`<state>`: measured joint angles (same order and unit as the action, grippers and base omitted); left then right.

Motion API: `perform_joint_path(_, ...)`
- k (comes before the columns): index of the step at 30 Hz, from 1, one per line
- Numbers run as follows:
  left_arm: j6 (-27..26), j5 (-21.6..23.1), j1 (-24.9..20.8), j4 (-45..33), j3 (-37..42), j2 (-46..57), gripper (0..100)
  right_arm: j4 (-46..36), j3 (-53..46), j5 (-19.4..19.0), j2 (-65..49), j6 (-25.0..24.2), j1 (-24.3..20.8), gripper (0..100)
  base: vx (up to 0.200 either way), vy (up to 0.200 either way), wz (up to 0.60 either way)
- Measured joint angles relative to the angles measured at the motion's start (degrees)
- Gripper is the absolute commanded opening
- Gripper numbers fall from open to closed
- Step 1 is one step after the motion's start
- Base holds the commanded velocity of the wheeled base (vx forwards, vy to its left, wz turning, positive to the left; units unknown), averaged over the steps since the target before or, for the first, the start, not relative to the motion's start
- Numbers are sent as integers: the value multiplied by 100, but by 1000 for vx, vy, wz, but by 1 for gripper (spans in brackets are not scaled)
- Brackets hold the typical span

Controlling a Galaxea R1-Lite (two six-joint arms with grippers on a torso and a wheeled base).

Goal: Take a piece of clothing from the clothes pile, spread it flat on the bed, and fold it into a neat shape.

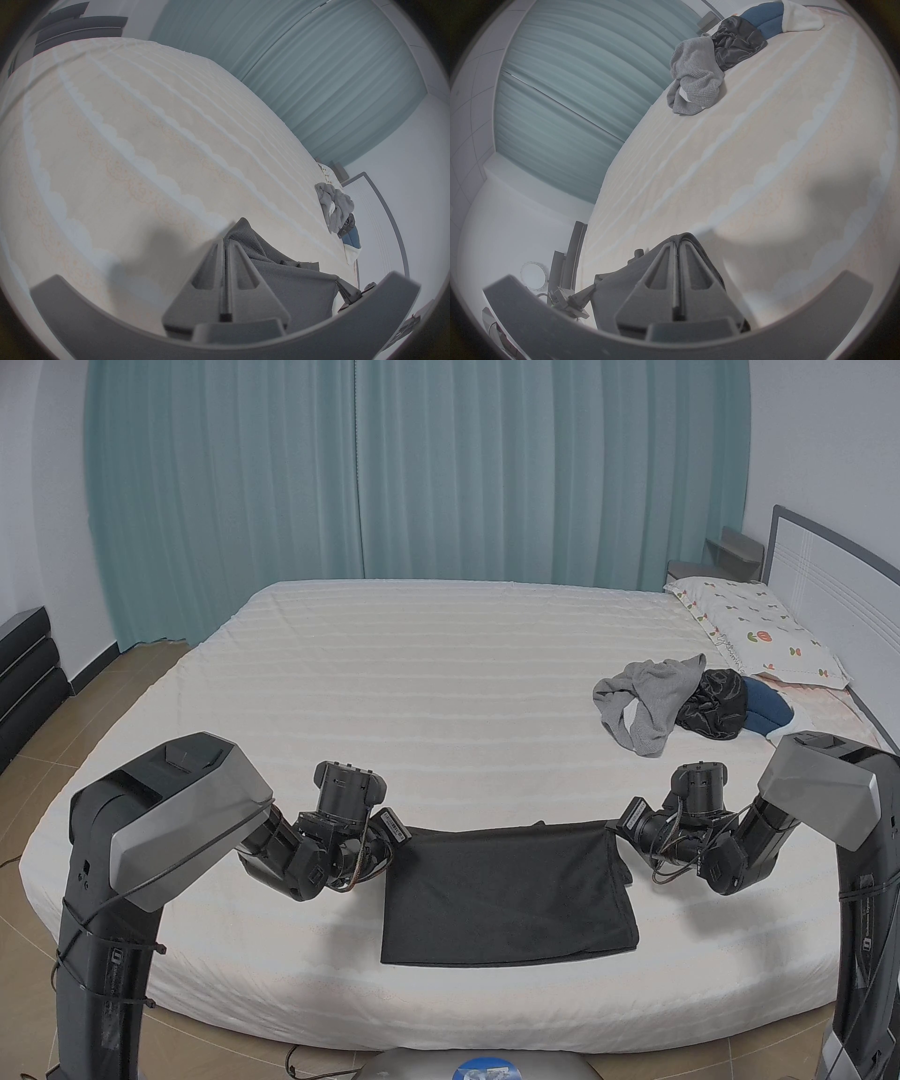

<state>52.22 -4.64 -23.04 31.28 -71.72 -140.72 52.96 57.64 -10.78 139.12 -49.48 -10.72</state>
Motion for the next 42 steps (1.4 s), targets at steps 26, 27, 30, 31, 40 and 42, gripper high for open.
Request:
perform_joint_path(26, 229, 407, 339, -28, 328, 235, 100, 171, -2068, -1008, -1114, 492, -35, 100, 0, 0, 0)
perform_joint_path(27, 308, 508, 389, -38, 354, 286, 100, 272, -2272, -1112, -1180, 635, -48, 100, 0, 0, 0)
perform_joint_path(30, 462, 731, 500, -41, 419, 395, 100, 525, -2631, -1265, -1267, 884, -124, 100, 0, 0, 0)
perform_joint_path(31, 508, 795, 544, -38, 444, 433, 100, 583, -2740, -1309, -1282, 944, -174, 100, 0, 0, 0)
perform_joint_path(40, 541, 844, 758, -17, 439, 540, 100, 638, -3020, -1339, -1236, 1391, -276, 0, 0, 0, 0)
perform_joint_path(42, 541, 841, 769, -17, 433, 544, 100, 616, -3063, -1312, -1230, 1508, -262, 0, 0, 0, 0)
